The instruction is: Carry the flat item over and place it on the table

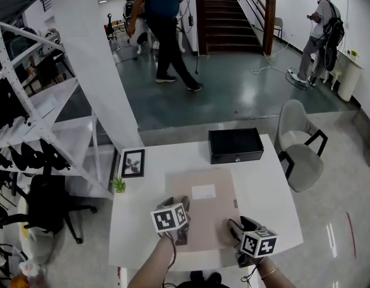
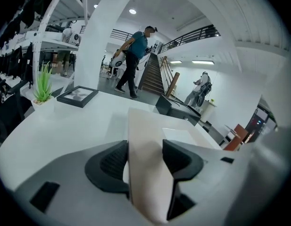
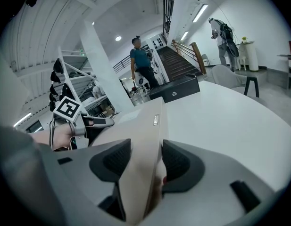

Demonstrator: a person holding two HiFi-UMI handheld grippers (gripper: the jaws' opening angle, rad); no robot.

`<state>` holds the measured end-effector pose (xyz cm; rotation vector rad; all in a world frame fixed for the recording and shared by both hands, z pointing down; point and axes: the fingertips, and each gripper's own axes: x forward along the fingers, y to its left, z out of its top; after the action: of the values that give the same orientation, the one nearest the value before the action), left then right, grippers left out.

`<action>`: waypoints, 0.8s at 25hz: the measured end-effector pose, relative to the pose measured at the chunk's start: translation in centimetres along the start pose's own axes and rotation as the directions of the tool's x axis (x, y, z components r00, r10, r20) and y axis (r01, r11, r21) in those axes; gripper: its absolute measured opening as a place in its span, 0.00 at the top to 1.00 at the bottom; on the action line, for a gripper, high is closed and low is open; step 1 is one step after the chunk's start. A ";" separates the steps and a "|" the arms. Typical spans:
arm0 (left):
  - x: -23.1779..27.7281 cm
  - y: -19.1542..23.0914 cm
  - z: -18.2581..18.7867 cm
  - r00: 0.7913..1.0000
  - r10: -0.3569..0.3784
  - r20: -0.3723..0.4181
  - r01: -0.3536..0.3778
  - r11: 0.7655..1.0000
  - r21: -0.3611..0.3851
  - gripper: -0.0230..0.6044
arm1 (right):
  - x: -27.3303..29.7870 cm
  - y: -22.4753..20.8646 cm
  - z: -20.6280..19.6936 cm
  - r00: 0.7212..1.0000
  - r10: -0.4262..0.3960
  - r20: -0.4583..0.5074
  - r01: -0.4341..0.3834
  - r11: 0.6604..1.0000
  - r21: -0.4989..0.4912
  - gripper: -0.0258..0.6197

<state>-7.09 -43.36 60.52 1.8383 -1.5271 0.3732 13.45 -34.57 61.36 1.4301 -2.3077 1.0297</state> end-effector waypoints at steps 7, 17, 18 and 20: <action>-0.1 0.0 -0.1 1.000 -0.007 -0.005 0.007 1.000 -0.014 0.59 | -0.1 0.0 -0.1 1.000 -0.002 -0.011 0.002 1.000 0.005 0.63; -2.3 -0.3 1.7 0.997 -0.017 0.079 0.018 1.000 -0.001 0.59 | -1.2 -0.1 0.8 1.000 0.003 0.020 -0.004 1.000 0.007 0.63; -2.8 -0.5 1.9 0.995 -0.023 0.096 0.021 1.000 0.013 0.59 | -1.5 -0.1 1.0 1.000 0.004 0.031 -0.004 1.000 0.005 0.63; -3.7 -1.0 2.4 0.992 -0.035 0.124 0.031 0.999 0.035 0.60 | -2.0 0.0 1.6 0.998 0.000 0.055 0.001 1.000 -0.007 0.64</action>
<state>-7.67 -42.16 56.17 1.9416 -1.5800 0.2740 14.71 -34.27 59.18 1.4743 -2.3469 0.9927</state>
